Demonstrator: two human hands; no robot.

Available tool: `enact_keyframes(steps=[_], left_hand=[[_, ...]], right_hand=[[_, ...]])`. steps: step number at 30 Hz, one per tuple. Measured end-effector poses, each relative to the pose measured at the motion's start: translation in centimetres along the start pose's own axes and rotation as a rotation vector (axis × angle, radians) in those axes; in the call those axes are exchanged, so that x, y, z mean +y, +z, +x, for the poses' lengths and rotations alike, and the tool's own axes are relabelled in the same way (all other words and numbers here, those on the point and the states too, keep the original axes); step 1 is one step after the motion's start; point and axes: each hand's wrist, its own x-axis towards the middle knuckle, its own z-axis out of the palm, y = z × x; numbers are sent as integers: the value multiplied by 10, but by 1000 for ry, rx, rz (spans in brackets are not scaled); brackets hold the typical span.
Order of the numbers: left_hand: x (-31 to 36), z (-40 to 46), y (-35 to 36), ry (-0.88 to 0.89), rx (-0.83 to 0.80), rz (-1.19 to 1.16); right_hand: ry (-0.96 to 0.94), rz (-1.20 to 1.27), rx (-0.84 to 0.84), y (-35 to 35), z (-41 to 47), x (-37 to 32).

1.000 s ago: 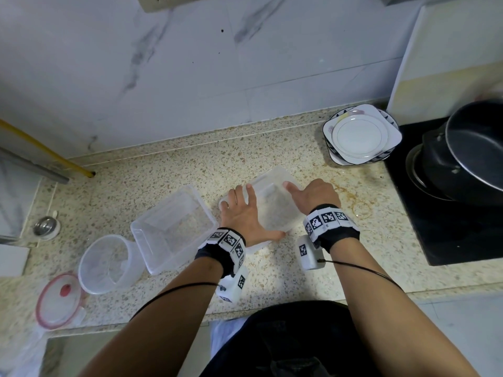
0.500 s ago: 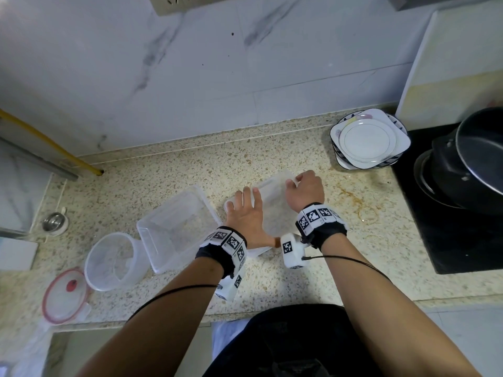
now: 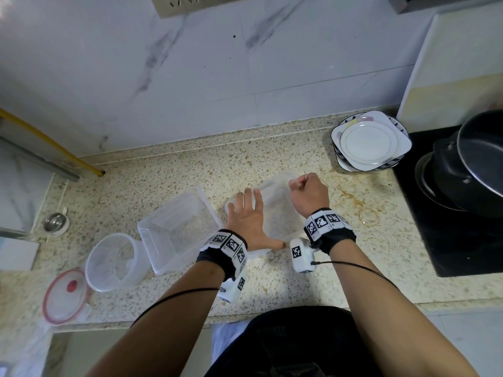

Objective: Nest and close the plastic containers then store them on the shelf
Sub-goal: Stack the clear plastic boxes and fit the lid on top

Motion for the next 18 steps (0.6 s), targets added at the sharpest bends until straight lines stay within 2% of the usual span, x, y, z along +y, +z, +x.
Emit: enact_keyframes(steps=[3,5,12,18], left_hand=[[-3,1,-5,16,-21,-4],[-6,2,-9,25,-22,-33],[1,-2,-21,35,34,-152],[8,-11,-26,84,-5,-151]], right_hand=[[-14,-224,-30,-8,-2,-1],[37,-254,-66,-12,-2,-2],[173,-110,-111,-19,-3,1],[279,100,-110,-21,-5,-1]])
